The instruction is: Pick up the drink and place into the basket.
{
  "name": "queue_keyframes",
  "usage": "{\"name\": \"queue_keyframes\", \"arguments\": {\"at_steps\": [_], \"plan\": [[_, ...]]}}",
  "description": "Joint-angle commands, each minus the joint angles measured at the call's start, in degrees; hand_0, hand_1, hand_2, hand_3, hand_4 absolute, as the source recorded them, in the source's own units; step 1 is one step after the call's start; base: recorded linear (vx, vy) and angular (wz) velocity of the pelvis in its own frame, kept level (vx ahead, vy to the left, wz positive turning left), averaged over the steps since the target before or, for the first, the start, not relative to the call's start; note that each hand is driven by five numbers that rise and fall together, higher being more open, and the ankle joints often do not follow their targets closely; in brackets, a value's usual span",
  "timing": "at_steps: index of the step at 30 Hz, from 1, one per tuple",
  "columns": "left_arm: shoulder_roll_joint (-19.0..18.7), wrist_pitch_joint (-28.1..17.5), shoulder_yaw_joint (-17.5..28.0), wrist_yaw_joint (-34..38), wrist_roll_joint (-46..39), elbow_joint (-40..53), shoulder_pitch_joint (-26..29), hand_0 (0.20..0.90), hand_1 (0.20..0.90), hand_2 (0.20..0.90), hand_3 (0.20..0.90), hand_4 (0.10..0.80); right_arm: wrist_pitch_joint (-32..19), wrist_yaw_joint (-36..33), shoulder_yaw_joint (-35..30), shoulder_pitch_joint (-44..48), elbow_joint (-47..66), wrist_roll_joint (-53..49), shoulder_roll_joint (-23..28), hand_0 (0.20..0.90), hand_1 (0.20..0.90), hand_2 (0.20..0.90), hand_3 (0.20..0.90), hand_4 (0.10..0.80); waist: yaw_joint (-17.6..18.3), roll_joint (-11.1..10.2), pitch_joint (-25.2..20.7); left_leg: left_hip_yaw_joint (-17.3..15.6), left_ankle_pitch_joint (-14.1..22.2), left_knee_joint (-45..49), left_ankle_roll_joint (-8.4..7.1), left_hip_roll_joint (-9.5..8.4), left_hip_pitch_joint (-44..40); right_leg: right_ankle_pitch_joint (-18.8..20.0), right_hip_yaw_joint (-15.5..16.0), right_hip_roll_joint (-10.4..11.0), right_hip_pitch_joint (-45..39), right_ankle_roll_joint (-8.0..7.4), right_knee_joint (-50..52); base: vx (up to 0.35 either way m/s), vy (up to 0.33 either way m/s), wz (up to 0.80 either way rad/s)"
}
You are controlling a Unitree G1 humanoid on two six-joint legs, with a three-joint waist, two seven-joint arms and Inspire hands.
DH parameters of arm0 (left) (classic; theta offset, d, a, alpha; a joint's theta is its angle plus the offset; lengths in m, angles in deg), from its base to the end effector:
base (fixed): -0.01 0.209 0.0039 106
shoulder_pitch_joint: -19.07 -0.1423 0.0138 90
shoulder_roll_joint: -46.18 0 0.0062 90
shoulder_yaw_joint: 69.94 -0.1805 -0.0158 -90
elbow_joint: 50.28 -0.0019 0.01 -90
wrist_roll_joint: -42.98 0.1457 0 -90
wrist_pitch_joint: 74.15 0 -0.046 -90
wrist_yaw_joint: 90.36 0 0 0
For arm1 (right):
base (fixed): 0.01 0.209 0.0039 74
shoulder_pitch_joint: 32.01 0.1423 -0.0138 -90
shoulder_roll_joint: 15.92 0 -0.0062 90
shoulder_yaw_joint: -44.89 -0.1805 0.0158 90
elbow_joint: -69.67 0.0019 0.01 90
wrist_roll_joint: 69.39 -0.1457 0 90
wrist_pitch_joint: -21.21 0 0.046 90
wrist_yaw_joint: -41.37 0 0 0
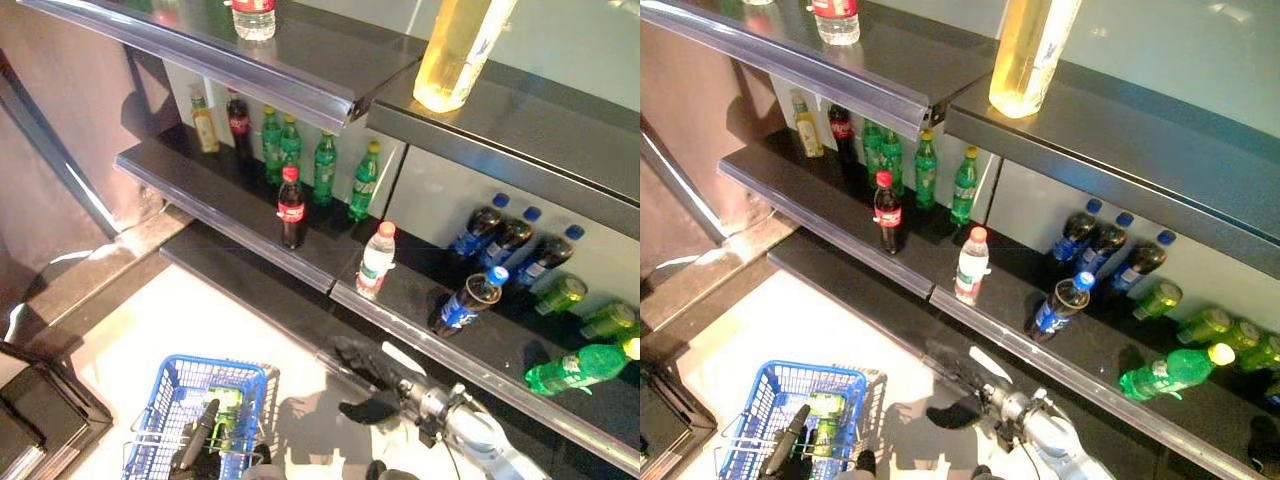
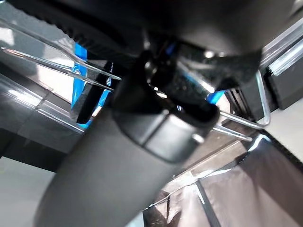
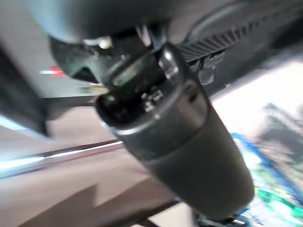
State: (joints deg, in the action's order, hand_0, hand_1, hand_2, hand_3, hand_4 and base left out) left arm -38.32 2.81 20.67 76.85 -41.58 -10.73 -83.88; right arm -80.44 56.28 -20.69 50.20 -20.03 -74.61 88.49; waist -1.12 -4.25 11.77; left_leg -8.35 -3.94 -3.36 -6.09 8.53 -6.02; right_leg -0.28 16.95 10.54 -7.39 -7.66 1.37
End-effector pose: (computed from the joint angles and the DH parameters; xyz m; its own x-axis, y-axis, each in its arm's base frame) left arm 0.0528 0.2264 -0.1085 0.6352 0.3529 -0.6870 -0.7707 0.2328 -0.5931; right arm 0.1633 -0.1722 0.0179 0.7637 0.6085 -0.2155 -0.6454 0.7109 -0.2795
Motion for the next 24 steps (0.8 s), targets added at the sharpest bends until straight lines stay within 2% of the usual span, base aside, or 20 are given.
{"name": "queue_keyframes", "arguments": {"at_steps": [1, 5, 9, 13, 16, 17, 24], "plan": [[0.8, -4.2, -0.9, -5.6, 1.9, 10.6, 5.0, 0.300, 0.300, 0.300, 0.200, 0.100, -9.9, -0.6, -4.2, 4.5, 10.1, -7.7, 2.9, 0.900, 0.900, 0.900, 0.900, 0.800, -0.2, 1.2, -3.3, -3.6, 2.0, 3.5, -1.06, 5.06, -1.3, 0.8, 0.4, 2.0, 1.6, -0.71, 1.9, -0.075, -0.024, -0.13], [1.8, -4.4, -0.7, -5.2, 2.1, 10.3, 4.3, 0.300, 0.300, 0.300, 0.200, 0.100, -12.4, -5.5, -7.8, 4.7, 14.3, -8.0, 2.6, 0.900, 0.900, 0.900, 0.900, 0.800, 0.1, 1.5, -3.9, -4.0, 2.4, 3.7, -0.98, 5.23, -1.5, 0.3, -0.1, 1.7, 1.6, -0.54, 2.2, -0.049, -0.001, -0.06], [2.3, -4.4, 0.1, -4.1, 1.8, 9.9, 4.0, 0.300, 0.300, 0.300, 0.200, 0.100, -15.0, -15.8, -10.6, 4.1, 17.1, -2.5, 1.6, 0.900, 0.900, 0.900, 0.900, 0.800, 0.6, 2.2, -4.7, -4.1, 2.9, 4.4, -0.85, 5.05, -1.6, -0.3, -0.6, 1.6, 1.8, -0.45, 3.0, -0.024, 0.025, -0.06], [2.9, -4.4, -0.2, -3.3, 2.4, 10.3, 3.9, 0.300, 0.300, 0.300, 0.200, 0.100, -13.5, -22.5, -9.8, 5.3, 17.2, 1.0, 0.5, 0.900, 0.900, 0.900, 0.900, 0.800, 0.3, 3.0, -4.7, -3.7, 3.4, 5.2, -0.87, 4.82, -1.5, -0.8, -0.5, 1.9, 1.9, -0.34, 3.9, 0.004, 0.045, -0.05], [3.0, -4.5, -0.5, -3.2, 2.4, 10.2, 4.0, 0.300, 0.300, 0.300, 0.200, 0.100, -12.9, -23.8, -9.3, 6.0, 16.9, 1.2, 0.4, 0.900, 0.900, 0.900, 0.900, 0.800, 0.1, 3.2, -4.7, -3.6, 3.5, 5.4, -0.83, 4.69, -1.5, -1.0, -0.3, 1.9, 1.9, -0.24, 4.1, 0.017, 0.039, 0.00], [3.2, -4.7, -1.7, -3.4, 2.2, 10.0, 4.1, 0.300, 0.300, 0.300, 0.200, 0.100, -11.0, -28.3, -7.9, 7.8, 15.9, 2.1, -0.1, 0.900, 0.900, 0.900, 0.900, 0.800, -0.4, 3.7, -4.4, -3.2, 3.8, 6.4, -0.82, 4.41, -1.0, -1.3, 0.1, 2.2, 2.1, -0.12, 5.0, 0.055, 0.087, 0.00], [3.4, -4.9, -4.2, -4.4, 1.1, 9.7, 4.2, 0.300, 0.300, 0.300, 0.200, 0.100, -4.4, -42.7, -5.0, 11.4, 12.5, 4.1, -1.8, 0.900, 0.900, 0.900, 0.900, 0.800, -1.6, 5.3, -2.1, -2.1, 4.6, 10.6, -0.78, 3.47, 2.0, -2.4, 1.2, 3.3, 4.1, 0.45, 8.4, 0.037, 0.097, 0.12]]}}
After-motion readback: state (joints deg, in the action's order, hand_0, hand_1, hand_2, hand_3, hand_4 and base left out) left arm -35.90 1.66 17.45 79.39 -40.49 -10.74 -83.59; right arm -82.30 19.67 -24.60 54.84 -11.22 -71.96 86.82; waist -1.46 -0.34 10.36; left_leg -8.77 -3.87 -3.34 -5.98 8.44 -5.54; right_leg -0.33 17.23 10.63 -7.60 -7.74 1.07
